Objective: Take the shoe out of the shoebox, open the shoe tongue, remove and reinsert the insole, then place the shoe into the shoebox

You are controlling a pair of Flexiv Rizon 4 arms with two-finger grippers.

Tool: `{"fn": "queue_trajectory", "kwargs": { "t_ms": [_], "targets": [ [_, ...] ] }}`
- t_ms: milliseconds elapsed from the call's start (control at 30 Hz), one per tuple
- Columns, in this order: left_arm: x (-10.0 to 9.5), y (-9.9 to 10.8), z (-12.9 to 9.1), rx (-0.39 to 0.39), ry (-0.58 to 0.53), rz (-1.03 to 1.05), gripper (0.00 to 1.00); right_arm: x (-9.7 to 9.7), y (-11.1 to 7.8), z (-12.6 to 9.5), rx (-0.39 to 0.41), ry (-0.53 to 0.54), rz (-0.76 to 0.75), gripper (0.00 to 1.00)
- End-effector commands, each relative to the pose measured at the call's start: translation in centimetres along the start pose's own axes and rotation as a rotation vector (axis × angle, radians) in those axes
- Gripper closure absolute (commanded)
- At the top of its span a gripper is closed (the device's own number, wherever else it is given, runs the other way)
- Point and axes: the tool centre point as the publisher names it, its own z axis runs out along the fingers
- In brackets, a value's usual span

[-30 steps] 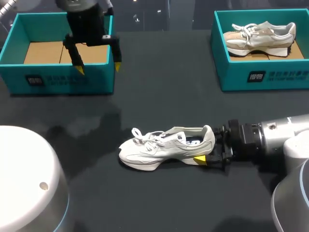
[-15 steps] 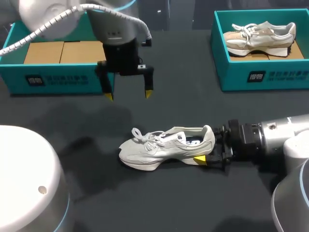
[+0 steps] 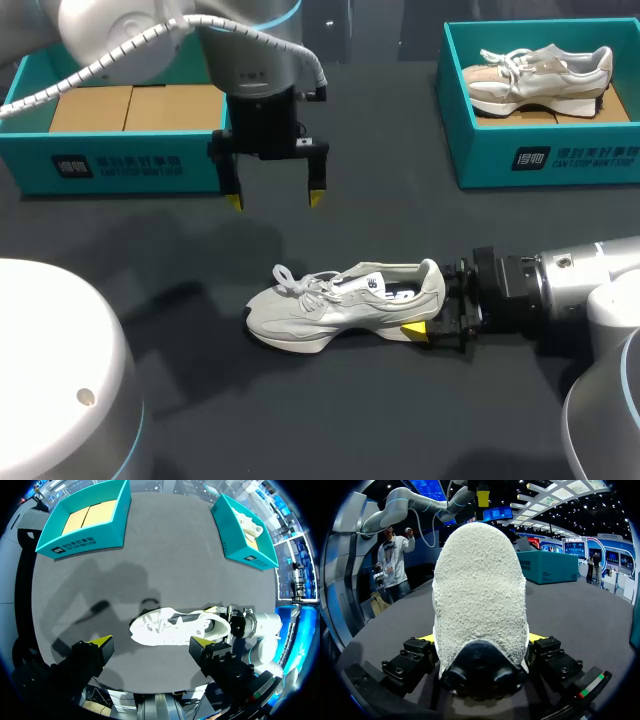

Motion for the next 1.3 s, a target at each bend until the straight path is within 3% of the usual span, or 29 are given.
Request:
{"fn": "queue_trajectory", "kwargs": {
  "t_ms": [33, 133, 200, 267, 300, 467, 800, 1300],
  "targets": [
    [1.2, 0.5, 0.6, -0.019, -0.01, 0.011, 0.0, 0.1, 0.1, -0.1, 0.004, 0.0, 0.001, 1.0],
    [2.3, 1.4, 1.2, -0.016, -0.02, 0.018, 0.0, 0.1, 0.1, -0.1, 0.004, 0.0, 0.001, 1.0],
    [3.1, 1.7, 1.7, 0.028, -0.032, -0.011, 0.0, 0.1, 0.1, -0.1, 0.004, 0.0, 0.001, 1.0],
    [3.8, 2.1, 2.1, 0.002, -0.041, 0.006, 0.0, 0.1, 0.1, -0.1, 0.004, 0.0, 0.001, 1.0],
    [4.2, 2.3, 2.4, 0.034, -0.049, -0.008, 0.0, 0.1, 0.1, -0.1, 0.004, 0.0, 0.001, 1.0],
    [6.5, 2.8, 3.9, -0.043, -0.072, 0.001, 0.0, 0.1, 0.1, -0.1, 0.004, 0.0, 0.001, 1.0],
    [9.9, 2.5, 6.9, -0.091, -0.121, -0.002, 0.0, 0.1, 0.1, -0.1, 0.004, 0.0, 0.001, 1.0],
    [11.3, 3.5, 10.8, -0.114, -0.205, -0.012, 0.0, 0.1, 0.1, -0.1, 0.004, 0.0, 0.001, 1.0]
  ]
}}
